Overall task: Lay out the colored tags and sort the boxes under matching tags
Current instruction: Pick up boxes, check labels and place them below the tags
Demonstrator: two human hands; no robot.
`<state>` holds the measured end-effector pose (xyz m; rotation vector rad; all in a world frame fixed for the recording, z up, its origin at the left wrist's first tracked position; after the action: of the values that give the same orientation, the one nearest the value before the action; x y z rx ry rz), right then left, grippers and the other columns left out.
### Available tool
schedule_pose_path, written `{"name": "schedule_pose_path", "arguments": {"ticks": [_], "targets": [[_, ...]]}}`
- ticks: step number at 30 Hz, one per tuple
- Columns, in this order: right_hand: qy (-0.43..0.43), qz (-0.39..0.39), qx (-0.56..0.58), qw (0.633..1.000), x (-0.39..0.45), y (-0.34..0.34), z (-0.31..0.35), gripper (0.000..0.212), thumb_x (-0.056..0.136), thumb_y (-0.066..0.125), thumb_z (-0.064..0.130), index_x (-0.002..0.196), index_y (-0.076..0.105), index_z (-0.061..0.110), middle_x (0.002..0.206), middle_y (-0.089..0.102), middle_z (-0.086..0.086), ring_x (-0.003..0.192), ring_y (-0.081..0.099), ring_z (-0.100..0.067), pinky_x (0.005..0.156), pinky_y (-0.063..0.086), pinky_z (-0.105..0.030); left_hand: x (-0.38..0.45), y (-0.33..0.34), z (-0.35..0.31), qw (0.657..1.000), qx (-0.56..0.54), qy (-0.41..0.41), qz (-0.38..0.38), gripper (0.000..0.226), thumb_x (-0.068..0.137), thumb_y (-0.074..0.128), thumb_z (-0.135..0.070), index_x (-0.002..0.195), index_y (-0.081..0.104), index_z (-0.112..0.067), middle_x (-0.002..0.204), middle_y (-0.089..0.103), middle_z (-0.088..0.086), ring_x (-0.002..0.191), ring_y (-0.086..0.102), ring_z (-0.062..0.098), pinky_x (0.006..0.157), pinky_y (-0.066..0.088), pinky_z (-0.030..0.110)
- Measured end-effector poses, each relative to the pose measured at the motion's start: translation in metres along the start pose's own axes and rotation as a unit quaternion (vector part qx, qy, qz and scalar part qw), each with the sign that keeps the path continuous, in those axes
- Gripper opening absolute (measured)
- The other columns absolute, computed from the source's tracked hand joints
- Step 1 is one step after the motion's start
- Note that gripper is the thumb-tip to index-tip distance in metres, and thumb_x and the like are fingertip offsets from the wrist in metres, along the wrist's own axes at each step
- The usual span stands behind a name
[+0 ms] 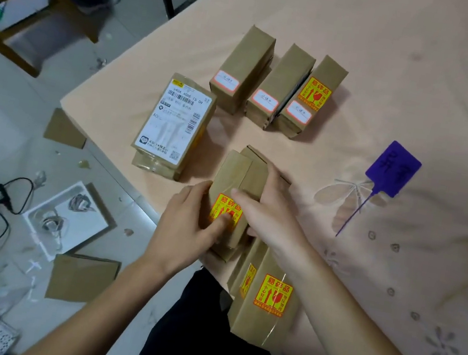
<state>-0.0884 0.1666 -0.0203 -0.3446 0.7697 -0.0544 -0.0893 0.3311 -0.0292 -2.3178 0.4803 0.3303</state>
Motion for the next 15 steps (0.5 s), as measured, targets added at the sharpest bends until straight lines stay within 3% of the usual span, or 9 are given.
{"name": "schedule_pose_path", "arguments": {"ticks": [2,4,7,10,12,15], "targets": [[-0.011,-0.013,0.024,1.0,0.001,0.0,0.003,0.094,0.096,0.073,0.042,0.169,0.013,0.041,0.159,0.039,0.013,0.151,0.045,-0.021,0.117,0.049,-0.055,0.0,-0.004,-0.006,0.999,-0.034,-0.007,-0.02,0.052,0.098,0.065,-0.041,0.146,0.06,-0.022,0.127,0.069,-0.003,0.118,0.061,0.018,0.099,0.044,0.03],[-0.008,-0.021,0.055,0.998,-0.003,-0.003,0.007,0.102,0.093,0.075,0.049,0.17,0.007,0.042,0.166,0.039,0.011,0.152,0.046,-0.02,0.12,0.047,-0.054,-0.002,-0.012,-0.015,0.992,-0.118,-0.028,-0.044,0.045,0.103,0.061,-0.041,0.145,0.065,-0.026,0.132,0.067,-0.005,0.122,0.06,0.007,0.109,0.045,0.028],[-0.04,-0.046,0.14,0.988,-0.019,-0.021,0.025,0.108,0.082,0.081,0.055,0.167,0.015,0.046,0.16,0.056,0.008,0.145,0.058,-0.018,0.116,0.052,-0.052,-0.007,-0.026,-0.042,0.96,-0.274,-0.024,-0.051,0.042,0.103,0.049,-0.041,0.135,0.073,-0.029,0.132,0.062,0.0,0.127,0.06,0.002,0.11,0.044,0.024],[-0.091,-0.052,0.246,0.964,-0.041,-0.051,0.047,0.084,0.088,0.085,0.033,0.157,0.04,0.046,0.135,0.076,0.012,0.126,0.074,-0.021,0.083,0.067,-0.038,-0.003,-0.049,-0.073,0.907,-0.42,0.025,-0.017,0.036,0.105,0.048,-0.035,0.101,0.081,-0.024,0.128,0.07,0.005,0.116,0.069,0.017,0.096,0.052,0.029],[-0.097,-0.027,0.29,0.952,-0.056,-0.069,0.06,0.069,0.089,0.082,0.028,0.146,0.051,0.052,0.126,0.08,0.007,0.112,0.081,-0.021,0.076,0.067,-0.038,0.006,-0.066,-0.081,0.876,-0.481,0.037,-0.013,0.032,0.101,0.051,-0.033,0.085,0.078,-0.023,0.111,0.078,0.002,0.094,0.073,0.016,0.079,0.055,0.021],[-0.128,-0.003,0.322,0.938,-0.074,-0.091,0.071,0.059,0.09,0.075,0.03,0.142,0.056,0.051,0.123,0.081,0.003,0.102,0.081,-0.016,0.075,0.066,-0.041,0.016,-0.077,-0.073,0.898,-0.437,0.01,-0.045,0.024,0.097,0.055,-0.029,0.09,0.075,-0.016,0.089,0.079,-0.003,0.074,0.07,0.009,0.062,0.05,0.012]]}}
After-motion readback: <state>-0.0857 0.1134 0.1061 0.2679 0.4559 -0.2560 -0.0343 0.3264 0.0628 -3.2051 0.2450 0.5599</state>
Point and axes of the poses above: each hand's wrist, its own x-axis towards the middle knuckle, its own y-axis out of the palm, z = x × y, the point moved 6 cm from there along x, towards the middle knuckle
